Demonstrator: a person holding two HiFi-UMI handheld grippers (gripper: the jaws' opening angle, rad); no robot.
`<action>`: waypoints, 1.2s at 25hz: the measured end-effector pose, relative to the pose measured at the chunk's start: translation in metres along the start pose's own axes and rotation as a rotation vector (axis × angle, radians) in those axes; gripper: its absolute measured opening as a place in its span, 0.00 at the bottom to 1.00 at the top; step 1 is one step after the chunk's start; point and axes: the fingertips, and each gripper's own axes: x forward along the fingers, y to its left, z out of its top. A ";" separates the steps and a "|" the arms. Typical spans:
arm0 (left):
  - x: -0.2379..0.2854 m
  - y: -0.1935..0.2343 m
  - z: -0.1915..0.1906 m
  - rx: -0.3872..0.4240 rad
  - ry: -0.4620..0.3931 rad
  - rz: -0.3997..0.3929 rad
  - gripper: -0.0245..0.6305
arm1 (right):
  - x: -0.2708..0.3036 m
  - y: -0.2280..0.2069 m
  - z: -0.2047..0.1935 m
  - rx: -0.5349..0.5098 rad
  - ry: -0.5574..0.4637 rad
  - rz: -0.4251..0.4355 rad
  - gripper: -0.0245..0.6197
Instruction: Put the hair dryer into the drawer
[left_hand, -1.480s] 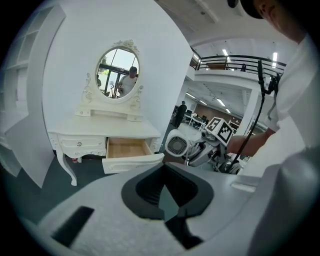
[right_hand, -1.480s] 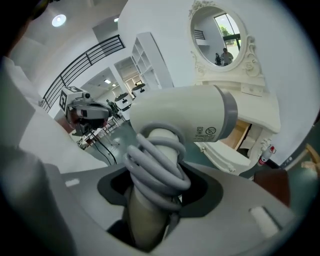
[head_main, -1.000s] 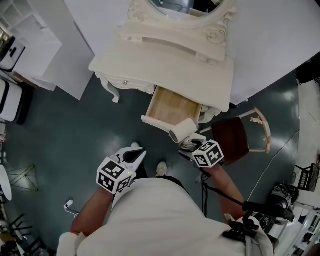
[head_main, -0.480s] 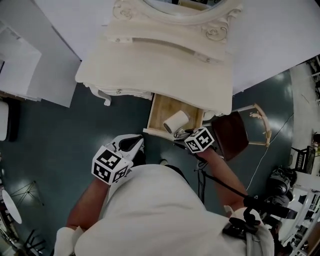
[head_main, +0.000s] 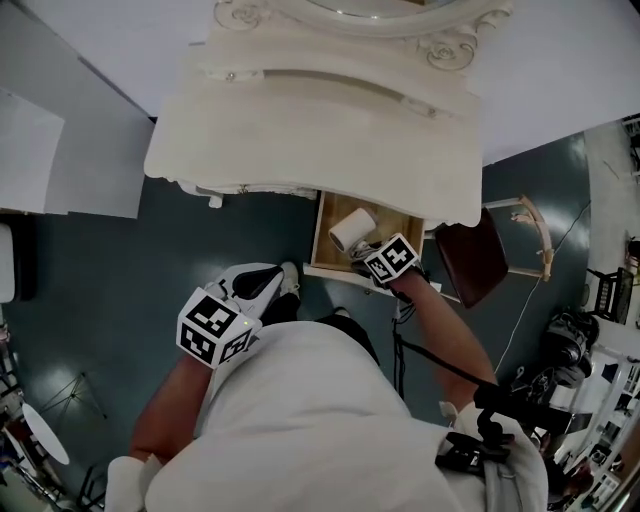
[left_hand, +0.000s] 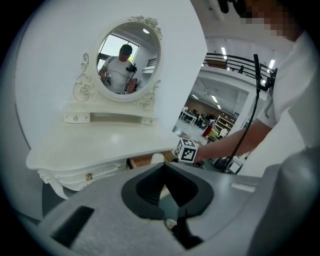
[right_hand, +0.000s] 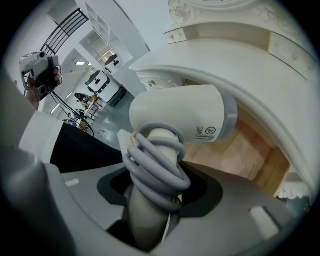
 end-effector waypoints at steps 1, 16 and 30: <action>-0.001 0.005 0.000 0.000 0.004 -0.005 0.03 | 0.005 -0.003 0.003 0.005 0.007 -0.004 0.40; -0.005 0.053 -0.002 -0.008 0.066 -0.030 0.03 | 0.056 -0.048 0.036 0.127 0.025 -0.089 0.40; 0.005 0.070 -0.005 -0.011 0.113 -0.040 0.03 | 0.074 -0.077 0.048 0.192 0.007 -0.139 0.41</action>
